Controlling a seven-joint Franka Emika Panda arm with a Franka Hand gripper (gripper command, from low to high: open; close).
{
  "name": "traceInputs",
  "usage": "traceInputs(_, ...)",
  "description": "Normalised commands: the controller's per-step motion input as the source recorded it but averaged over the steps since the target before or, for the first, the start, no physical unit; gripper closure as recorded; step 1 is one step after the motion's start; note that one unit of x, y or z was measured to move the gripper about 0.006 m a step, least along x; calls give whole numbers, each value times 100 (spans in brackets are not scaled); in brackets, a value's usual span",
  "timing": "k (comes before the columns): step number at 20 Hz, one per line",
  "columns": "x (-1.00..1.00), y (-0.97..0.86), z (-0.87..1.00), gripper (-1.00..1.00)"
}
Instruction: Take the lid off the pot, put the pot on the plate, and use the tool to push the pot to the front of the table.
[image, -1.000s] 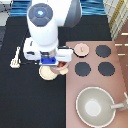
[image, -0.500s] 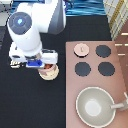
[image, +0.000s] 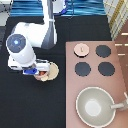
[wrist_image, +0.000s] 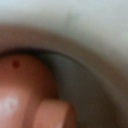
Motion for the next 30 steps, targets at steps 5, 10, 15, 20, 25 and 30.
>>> traceInputs(5, -82, 30, -1, 100)
traceInputs(10, -84, 17, -5, 100)
traceInputs(15, -24, -5, -17, 100)
traceInputs(20, 37, -5, -18, 100)
traceInputs(25, 5, 26, 5, 100)
traceInputs(30, -31, 24, 46, -100)
